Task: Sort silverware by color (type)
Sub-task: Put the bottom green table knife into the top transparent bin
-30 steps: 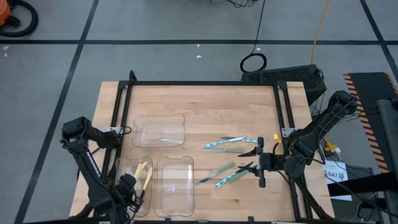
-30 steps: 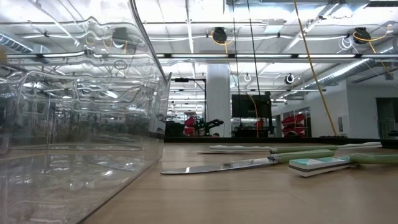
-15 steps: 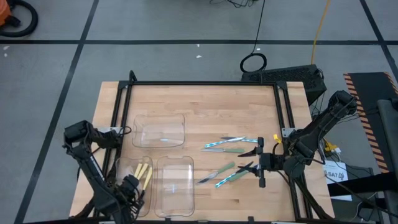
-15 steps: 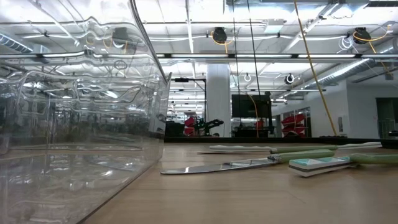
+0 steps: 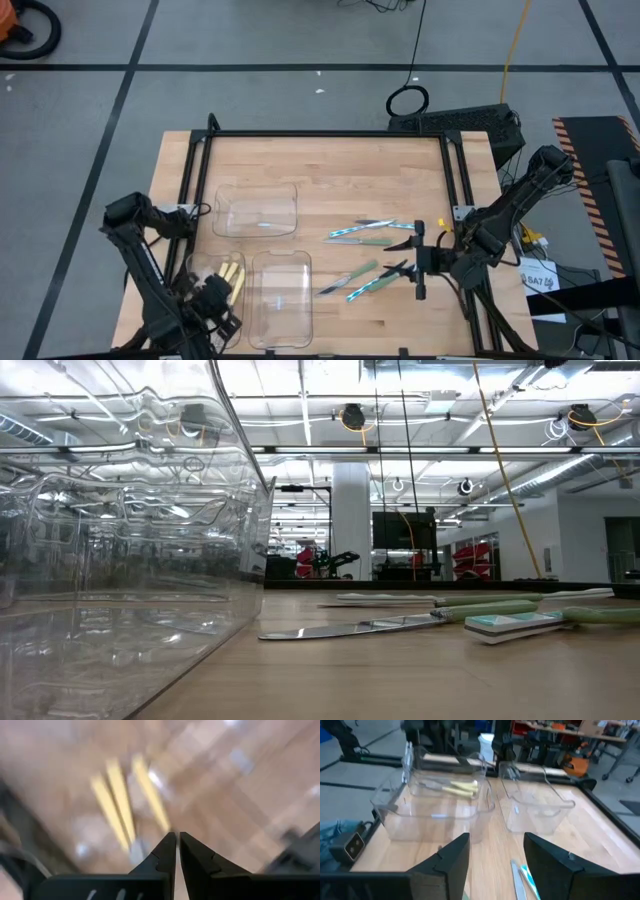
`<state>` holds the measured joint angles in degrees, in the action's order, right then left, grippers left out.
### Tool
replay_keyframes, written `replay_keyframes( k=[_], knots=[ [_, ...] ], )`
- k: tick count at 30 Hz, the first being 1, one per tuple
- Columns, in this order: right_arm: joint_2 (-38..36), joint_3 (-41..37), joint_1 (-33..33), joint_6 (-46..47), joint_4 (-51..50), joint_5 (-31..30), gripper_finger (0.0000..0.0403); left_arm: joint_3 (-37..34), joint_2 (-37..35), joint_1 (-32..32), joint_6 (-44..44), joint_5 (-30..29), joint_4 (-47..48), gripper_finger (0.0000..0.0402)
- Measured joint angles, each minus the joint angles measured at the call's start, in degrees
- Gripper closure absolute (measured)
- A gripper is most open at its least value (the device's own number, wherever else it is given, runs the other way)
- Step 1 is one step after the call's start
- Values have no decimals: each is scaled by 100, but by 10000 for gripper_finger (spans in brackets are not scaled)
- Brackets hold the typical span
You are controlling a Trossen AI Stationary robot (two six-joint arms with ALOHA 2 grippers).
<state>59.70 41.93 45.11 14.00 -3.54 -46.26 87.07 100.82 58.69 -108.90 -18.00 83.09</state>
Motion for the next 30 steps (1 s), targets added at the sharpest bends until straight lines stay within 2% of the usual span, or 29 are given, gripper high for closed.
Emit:
replay_keyframes(
  k=[5, 8, 13, 19, 25, 30],
  knots=[
    [0, 0, -1, 578, -751, 309, 222, 214, -4, -214, 1200, -1643, 147, 369],
    [0, 0, -1, 1020, -1236, 686, 222, 214, -4, -474, 2206, -2290, 72, 369],
    [214, 0, 0, 1912, -1949, 998, 222, 214, -4, -1102, 3869, -2737, -64, 369],
    [910, 0, 1, 2710, -2546, 1729, 222, 213, 7, -1779, 4753, -3351, -666, 369],
    [1693, 0, 1, 2708, -2512, 2519, 223, 212, 8, -2189, 5728, -3503, -1624, 369],
    [2216, 0, 1, 2265, -2520, 2706, 242, 212, 108, -2325, 6172, -3420, -2172, 369]
  ],
)
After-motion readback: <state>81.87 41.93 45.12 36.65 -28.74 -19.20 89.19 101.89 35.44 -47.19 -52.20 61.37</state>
